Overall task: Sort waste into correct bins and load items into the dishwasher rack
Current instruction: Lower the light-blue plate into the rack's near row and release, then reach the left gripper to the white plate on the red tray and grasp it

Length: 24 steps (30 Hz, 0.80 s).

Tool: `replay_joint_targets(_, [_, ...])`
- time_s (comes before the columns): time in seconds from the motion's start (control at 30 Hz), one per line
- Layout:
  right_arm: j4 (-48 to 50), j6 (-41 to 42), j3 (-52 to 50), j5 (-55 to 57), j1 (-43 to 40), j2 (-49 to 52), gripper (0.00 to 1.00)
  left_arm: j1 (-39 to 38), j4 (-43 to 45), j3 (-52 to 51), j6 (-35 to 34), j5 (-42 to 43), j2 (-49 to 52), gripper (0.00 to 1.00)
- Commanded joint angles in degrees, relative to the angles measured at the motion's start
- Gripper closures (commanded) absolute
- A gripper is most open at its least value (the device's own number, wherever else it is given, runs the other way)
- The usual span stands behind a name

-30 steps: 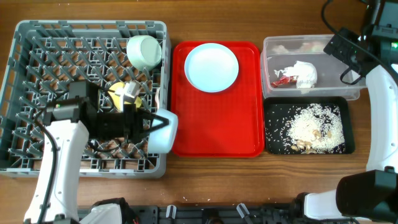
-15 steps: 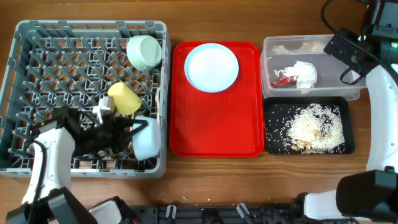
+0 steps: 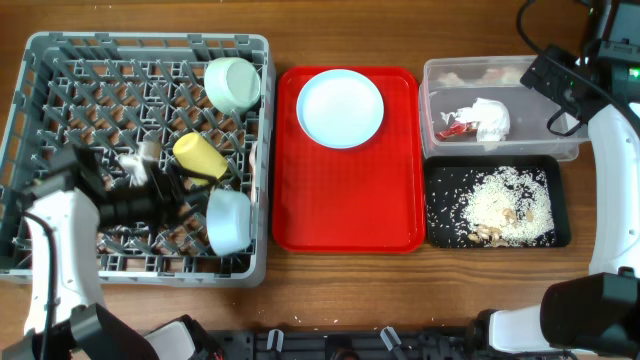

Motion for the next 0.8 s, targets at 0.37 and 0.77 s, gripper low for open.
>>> replay_joint_targets(0.37, [0.2,-0.3,-0.2,1.0,-0.2,0.6,0.00,-23.7,4.3,4.7,-21.7,-36.9,-8.5,0.94])
replay_joint_targets(0.77, [0.2,-0.3,-0.2,1.0,-0.2,0.6,0.00,-55.0,32.2,19.2,-30.7,-56.7,2.7,0.87])
